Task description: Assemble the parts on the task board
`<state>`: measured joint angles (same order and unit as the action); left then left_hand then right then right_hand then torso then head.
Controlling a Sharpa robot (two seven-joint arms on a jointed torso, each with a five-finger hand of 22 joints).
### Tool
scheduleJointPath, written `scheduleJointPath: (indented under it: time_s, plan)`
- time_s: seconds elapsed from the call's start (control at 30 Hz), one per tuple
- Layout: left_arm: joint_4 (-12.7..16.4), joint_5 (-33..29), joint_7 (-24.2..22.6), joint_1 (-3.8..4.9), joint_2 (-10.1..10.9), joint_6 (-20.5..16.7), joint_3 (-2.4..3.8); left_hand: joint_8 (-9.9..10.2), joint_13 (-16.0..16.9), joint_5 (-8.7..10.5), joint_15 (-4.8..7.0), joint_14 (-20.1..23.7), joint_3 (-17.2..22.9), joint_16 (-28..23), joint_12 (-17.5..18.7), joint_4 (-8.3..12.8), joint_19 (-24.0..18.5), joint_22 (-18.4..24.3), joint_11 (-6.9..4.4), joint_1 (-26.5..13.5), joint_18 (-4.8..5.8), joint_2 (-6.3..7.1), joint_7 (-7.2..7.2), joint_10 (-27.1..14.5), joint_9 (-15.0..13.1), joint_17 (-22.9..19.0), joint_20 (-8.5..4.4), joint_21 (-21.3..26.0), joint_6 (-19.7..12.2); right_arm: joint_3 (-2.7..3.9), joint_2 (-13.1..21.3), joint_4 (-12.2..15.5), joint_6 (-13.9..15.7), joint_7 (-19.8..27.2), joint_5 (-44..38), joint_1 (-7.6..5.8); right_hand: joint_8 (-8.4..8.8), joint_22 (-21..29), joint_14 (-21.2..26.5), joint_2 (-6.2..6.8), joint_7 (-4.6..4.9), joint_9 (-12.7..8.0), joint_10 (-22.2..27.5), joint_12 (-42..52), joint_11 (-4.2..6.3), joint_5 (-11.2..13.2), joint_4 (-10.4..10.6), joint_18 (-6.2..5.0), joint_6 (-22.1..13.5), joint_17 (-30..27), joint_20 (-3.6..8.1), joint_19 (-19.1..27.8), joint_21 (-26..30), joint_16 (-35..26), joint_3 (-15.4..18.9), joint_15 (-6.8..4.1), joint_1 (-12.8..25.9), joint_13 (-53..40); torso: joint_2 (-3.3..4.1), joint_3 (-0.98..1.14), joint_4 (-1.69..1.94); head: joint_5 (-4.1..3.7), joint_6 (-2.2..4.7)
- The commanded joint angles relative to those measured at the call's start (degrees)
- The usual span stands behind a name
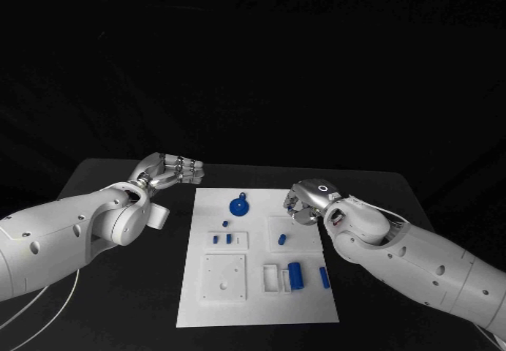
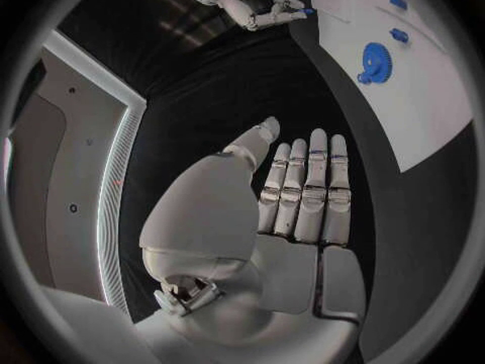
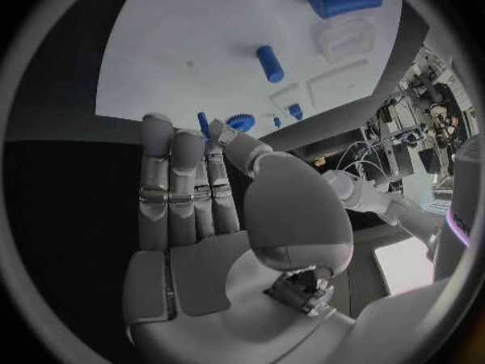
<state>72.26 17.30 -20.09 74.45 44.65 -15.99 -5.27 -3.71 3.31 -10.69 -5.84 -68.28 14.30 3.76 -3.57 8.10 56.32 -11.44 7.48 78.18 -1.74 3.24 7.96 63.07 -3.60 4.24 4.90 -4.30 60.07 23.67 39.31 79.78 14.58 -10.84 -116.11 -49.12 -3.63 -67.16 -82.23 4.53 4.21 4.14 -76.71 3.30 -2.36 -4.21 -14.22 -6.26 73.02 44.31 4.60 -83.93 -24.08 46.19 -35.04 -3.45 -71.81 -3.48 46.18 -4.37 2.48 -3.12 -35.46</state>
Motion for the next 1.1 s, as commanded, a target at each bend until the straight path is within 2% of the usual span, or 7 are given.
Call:
scheduleJointPath:
  time_s: [0.03, 0.27, 0.47, 0.67, 0.8, 0.97, 1.1]
  plan:
    - [0.1, -0.3, -0.8, 0.12, 0.0, 0.5, 0.06, 0.1, 0.0, -0.31, -0.06, -0.3, 0.1, 0.0, 0.1, 0.1, 0.2, 0.1, 0.02, -0.2, 0.76, -0.14, 0.07, 0.2, 0.0, 0.1, 0.01, -0.2, 0.1, 0.25, 0.1, 1.7, 1.1, 0.8, 3.4, 0.02, -0.03, 0.0, -0.2, 0.26, 0.13, 0.0, -1.4, 0.1, 1.16, 0.1, 0.1, -1.14, 0.4, 0.1, 0.41, -2.3, -0.2, -0.2, -0.4, -0.31, -0.3, -0.1, 0.01, -0.03, 0.03, 1.19, 0.05]
    - [0.3, -0.3, -0.9, 0.17, -0.3, -0.4, 0.06, 0.1, 0.0, -0.32, -0.05, -0.3, 0.1, 0.0, 0.1, 0.2, 0.3, 0.3, 0.02, -0.2, 0.76, -0.12, 0.06, 0.2, -0.1, 0.1, -0.01, -0.2, 0.1, 0.41, -0.6, 5.2, 0.9, 2.2, 5.5, 0.60, -0.04, 0.1, -0.1, 0.22, 0.17, 0.0, -1.2, 0.1, 1.11, -0.4, 0.3, -0.99, 0.3, 0.0, 0.33, -2.2, 0.0, -0.6, -0.3, -0.26, -0.3, -0.1, -0.04, -0.16, 0.13, 2.73, -0.09]
    - [0.8, -0.4, -1.0, 0.25, -0.6, -1.4, 0.05, 0.1, 0.0, -0.40, -0.18, 0.0, 0.1, -0.1, 0.1, 0.2, 0.3, 0.4, 0.10, -0.1, 0.71, 0.01, 0.07, 0.0, -0.1, 0.0, 0.03, -0.3, 0.1, -0.36, -2.1, 7.2, 0.4, 2.9, 4.8, 1.11, -0.03, 0.2, -0.1, 0.09, 0.21, 0.0, -1.1, 0.1, 1.06, -0.7, 0.3, -1.04, 0.2, 0.1, 0.36, -2.2, 0.3, -0.8, -0.1, -0.26, -0.3, -0.1, -0.01, -0.20, 0.12, 4.07, -0.13]
    - [1.0, -0.7, -1.1, 0.31, -1.1, -2.1, 0.05, 0.1, 0.0, -0.40, -0.18, 0.0, 0.1, -0.1, 0.1, 0.2, 0.3, 0.4, 0.10, -0.1, 0.71, 0.01, 0.07, 0.0, -0.1, 0.0, 0.03, -0.3, 0.1, -2.35, -3.9, 7.6, -0.1, 3.7, 3.8, 2.01, -0.03, 0.3, -0.1, -0.01, 0.23, 0.0, -1.0, 0.1, 1.03, -0.9, 0.3, -1.05, 0.1, 0.1, 0.33, -2.2, 0.6, -0.9, 0.0, -0.23, -0.3, -0.1, -0.05, -0.22, 0.14, 5.85, -0.25]
    - [0.7, -1.0, -1.1, 0.34, -1.8, -2.6, 0.05, 0.1, 0.0, -0.37, -0.21, 0.1, 0.0, -0.1, 0.1, 0.1, 0.4, 0.6, 0.08, -0.1, 0.60, -0.02, 0.04, 0.1, -0.1, 0.0, 0.11, -0.3, 0.1, -3.51, -5.4, 7.5, -0.5, 4.1, 1.9, 3.07, -0.05, 0.3, -0.2, -0.11, 0.23, 0.0, -0.9, 0.1, 1.01, -1.0, 0.2, -1.14, 0.0, 0.2, 0.35, -2.2, 0.7, -1.0, 0.1, -0.24, -0.2, -0.1, 0.00, -0.11, 0.25, 8.10, -0.47]
    - [0.3, -1.3, -1.1, 0.36, -2.7, -2.9, 0.06, 0.1, 0.0, -0.37, -0.21, 0.1, 0.0, -0.1, 0.1, 0.1, 0.4, 0.6, 0.08, -0.1, 0.60, -0.02, 0.04, 0.1, -0.1, 0.0, 0.11, -0.3, 0.1, -5.14, -6.7, 7.2, -1.2, 4.3, 0.2, 3.85, -0.04, 0.4, -0.2, -0.17, 0.25, 0.0, -0.9, 0.1, 1.01, -1.1, 0.1, -1.18, 0.0, 0.2, 0.33, -2.3, 0.8, -1.0, 0.1, -0.23, -0.2, -0.1, -0.02, -0.15, 0.36, 10.01, -0.58]
    - [0.2, -1.4, -1.1, 0.36, -3.1, -3.0, 0.06, 0.1, 0.0, -0.38, -0.26, 0.3, 0.1, -0.1, 0.1, 0.0, 0.4, 0.7, 0.11, -0.1, 0.54, -0.11, 0.07, 0.0, 0.0, 0.0, 0.15, -0.3, 0.1, -6.36, -7.3, 6.8, -1.6, 4.2, -1.0, 4.20, -0.04, 0.4, -0.2, -0.26, 0.24, 0.0, -0.9, 0.1, 1.00, -1.1, 0.0, -1.21, 0.0, 0.3, 0.30, -2.3, 0.9, -1.1, 0.1, -0.21, -0.1, -0.1, 0.01, -0.16, 0.24, 11.02, -0.92]
